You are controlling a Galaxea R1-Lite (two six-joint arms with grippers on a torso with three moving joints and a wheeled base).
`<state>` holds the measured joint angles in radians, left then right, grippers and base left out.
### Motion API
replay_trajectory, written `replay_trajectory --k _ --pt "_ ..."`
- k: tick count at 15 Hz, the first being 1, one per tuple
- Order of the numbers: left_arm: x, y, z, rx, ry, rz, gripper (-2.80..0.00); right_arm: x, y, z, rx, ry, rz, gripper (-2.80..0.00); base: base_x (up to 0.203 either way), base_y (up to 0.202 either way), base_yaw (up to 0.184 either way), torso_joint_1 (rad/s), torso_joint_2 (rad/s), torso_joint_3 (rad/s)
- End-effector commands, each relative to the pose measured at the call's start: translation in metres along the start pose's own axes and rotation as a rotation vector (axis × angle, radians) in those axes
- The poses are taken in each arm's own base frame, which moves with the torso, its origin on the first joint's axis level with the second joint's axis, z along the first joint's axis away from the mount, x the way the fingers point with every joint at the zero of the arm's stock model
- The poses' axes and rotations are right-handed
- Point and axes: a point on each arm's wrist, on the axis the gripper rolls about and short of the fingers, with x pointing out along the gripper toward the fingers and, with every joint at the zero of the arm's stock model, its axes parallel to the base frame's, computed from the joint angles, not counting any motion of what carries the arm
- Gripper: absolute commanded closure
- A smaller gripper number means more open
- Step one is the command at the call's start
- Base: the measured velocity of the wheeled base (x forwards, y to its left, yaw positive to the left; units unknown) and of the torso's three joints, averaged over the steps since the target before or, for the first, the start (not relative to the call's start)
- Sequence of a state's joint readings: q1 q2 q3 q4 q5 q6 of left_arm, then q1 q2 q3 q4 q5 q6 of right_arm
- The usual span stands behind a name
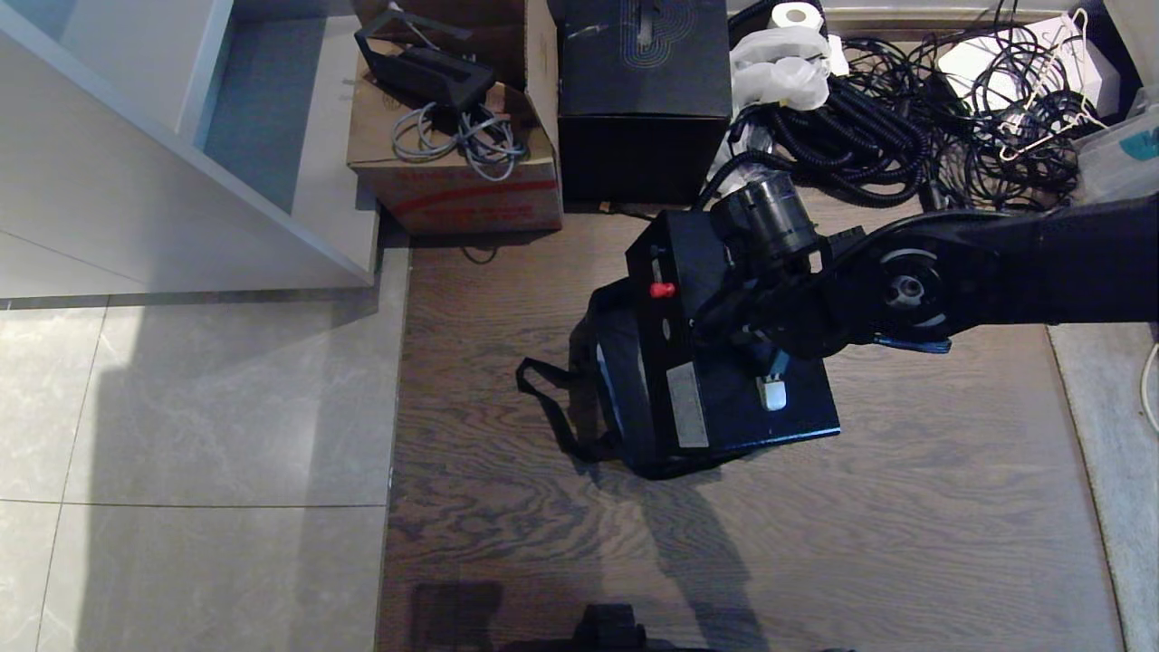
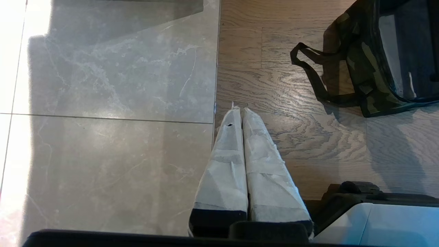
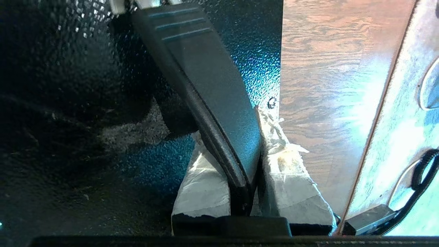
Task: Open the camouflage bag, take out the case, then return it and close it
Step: Place the black box back
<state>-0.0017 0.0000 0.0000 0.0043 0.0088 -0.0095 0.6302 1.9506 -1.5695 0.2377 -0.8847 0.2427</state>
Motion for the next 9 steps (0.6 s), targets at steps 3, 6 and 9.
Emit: replay_trajectory --k 3,6,9 --pt "0.0 0.0 0.0 0.0 0.0 0.001 0.0 0.017 0.018 -0.012 0.009 0.017 -0.041 0.0 0.0 0.0 0.0 0.0 0.0 0.0" --pt "0.0 0.0 0.0 -0.001 0.0 0.001 0.0 0.024 0.025 -0.017 0.04 0.019 -0.068 0.0 0.0 0.0 0.0 0.0 0.0 0.0" --pt "0.0 0.0 0.0 -0.001 0.0 0.001 0.0 0.023 0.022 -0.022 0.018 0.029 -0.071 0.0 0.0 0.0 0.0 0.0 0.0 0.0"
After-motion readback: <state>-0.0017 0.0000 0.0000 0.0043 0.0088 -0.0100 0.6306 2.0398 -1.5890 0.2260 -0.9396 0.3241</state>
